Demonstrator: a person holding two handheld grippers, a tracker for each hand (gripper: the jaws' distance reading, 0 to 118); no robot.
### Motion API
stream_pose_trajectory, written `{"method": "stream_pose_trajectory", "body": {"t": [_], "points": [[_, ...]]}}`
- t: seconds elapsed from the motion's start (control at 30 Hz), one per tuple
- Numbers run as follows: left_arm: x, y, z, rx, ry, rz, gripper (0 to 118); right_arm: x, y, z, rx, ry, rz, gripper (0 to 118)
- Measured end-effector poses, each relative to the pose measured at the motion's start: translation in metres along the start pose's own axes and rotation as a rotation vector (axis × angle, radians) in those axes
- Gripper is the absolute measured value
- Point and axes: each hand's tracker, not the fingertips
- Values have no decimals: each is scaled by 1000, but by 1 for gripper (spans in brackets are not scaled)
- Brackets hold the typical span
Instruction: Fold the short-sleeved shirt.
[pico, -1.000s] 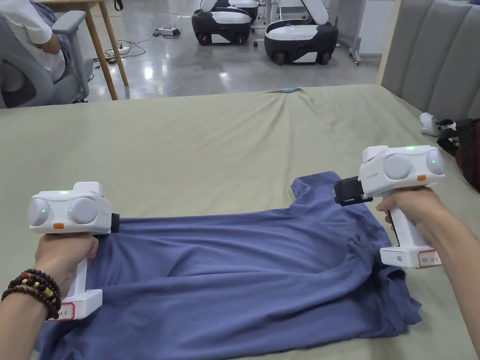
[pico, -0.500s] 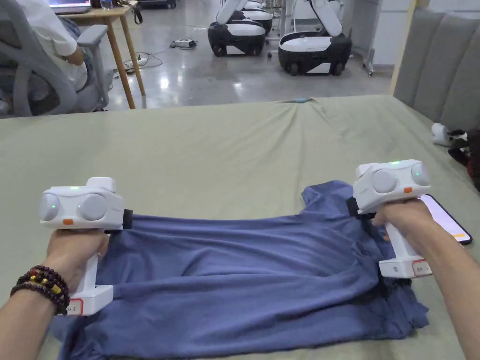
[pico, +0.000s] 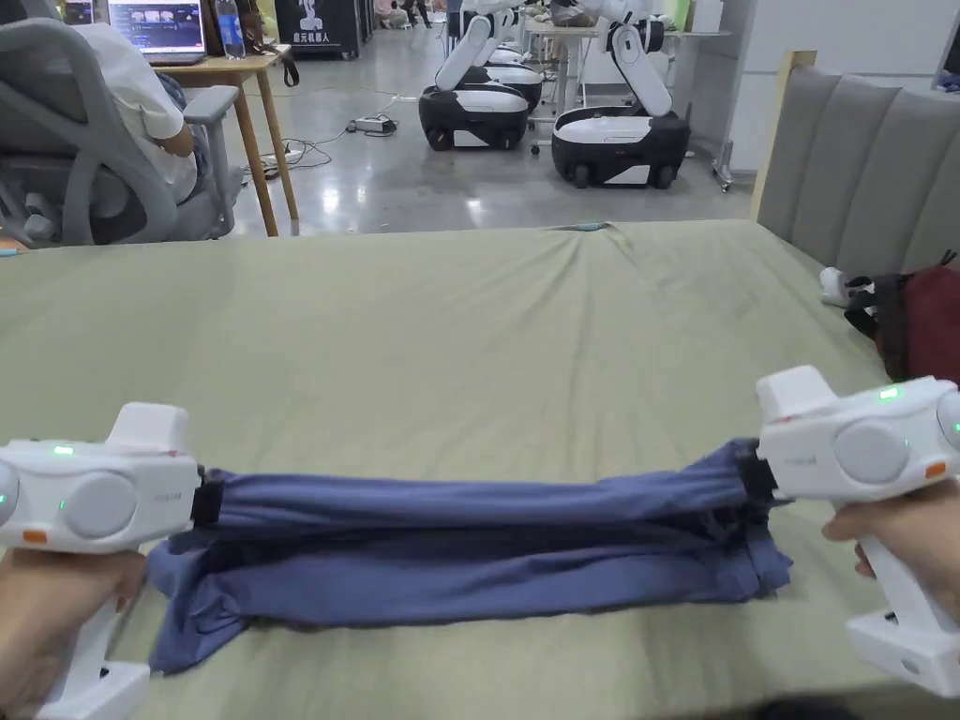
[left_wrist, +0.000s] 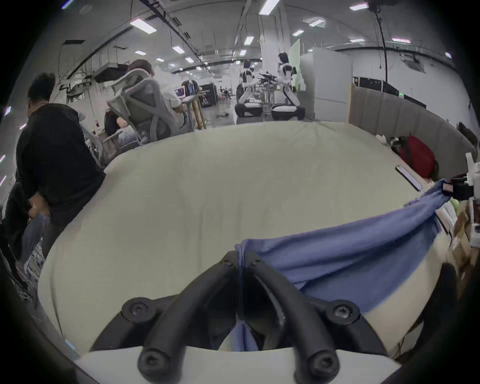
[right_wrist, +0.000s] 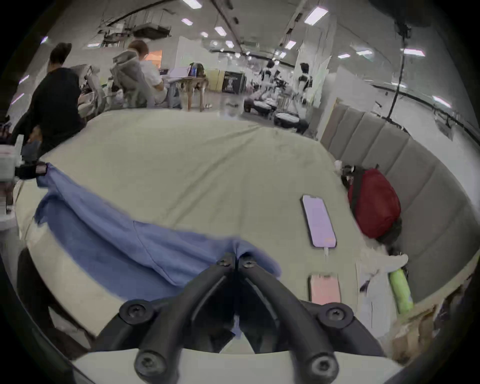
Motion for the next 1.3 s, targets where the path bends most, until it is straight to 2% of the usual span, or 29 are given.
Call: {"method": "stream_pose_trajectory", "body": {"t": [0.13,0.2,0.33,0.4,0.47,0.5,0.53,0.57,0.6,0.63,0.67,0.73,0.83,0.87,0.9,0.93,0.97,1.0,1.07,1.13,1.17,1.2,1.23,1.27,1.3], "points": [[18,-38,-14,-133,-17,-57,2,-9,-39,-37,-183,12,88,1],[24,-48,-24,-176,-11,-55,2,-10,-49,-58,-251,18,86,1],[29,-55,-41,-161,32,-72,2,-9,-49,-67,-208,-1,23,1],[29,-51,-41,-163,42,-64,2,-9,-47,-68,-215,-2,30,2],[27,-49,-41,-160,44,-38,3,-10,-46,-65,-216,-7,26,6],[25,-49,-39,-154,46,-11,8,-10,-46,-65,-213,-11,17,10],[21,-48,-34,-136,50,48,23,-12,-45,-58,-200,-25,2,27],[18,-47,-30,-118,61,100,48,-14,-43,-48,-169,-53,-20,57],[15,-45,-22,-95,73,136,78,-16,-40,-38,-136,-71,-35,92],[15,-43,-11,-66,81,145,109,-19,-37,-26,-103,-81,-43,118],[16,-40,1,-32,64,134,118,-25,-35,-10,-43,-95,-57,115],[19,-39,29,74,50,108,115,-35,-33,26,122,-97,-72,112],[27,-47,65,165,84,97,111,-50,-43,54,186,-88,-160,113],[28,-52,72,178,91,113,101,-53,-50,62,217,-53,-164,108],[27,-56,77,188,91,120,78,-56,-57,67,242,-22,-163,95],[27,-61,82,178,85,135,24,-59,-64,70,252,-5,-161,62],[23,-65,81,150,59,170,0,-64,-67,70,233,-6,-162,26],[24,-66,79,139,61,205,0,-66,-71,71,226,7,-168,0],[12,-67,68,106,-5,230,0,-71,-76,73,236,38,-175,0],[9,-65,57,90,14,249,0,-74,-76,73,231,63,-177,0],[6,-65,49,72,-12,277,1,-76,-76,72,228,67,-179,0],[-1,-64,43,57,-41,300,19,-78,-76,71,227,66,-178,0],[-7,-65,33,56,-94,344,67,-76,-76,69,224,67,-174,0],[-12,-65,20,42,-134,384,102,-77,-75,68,220,68,-173,0],[-14,-66,8,23,-137,421,118,-78,-75,67,217,68,-176,0]]}}
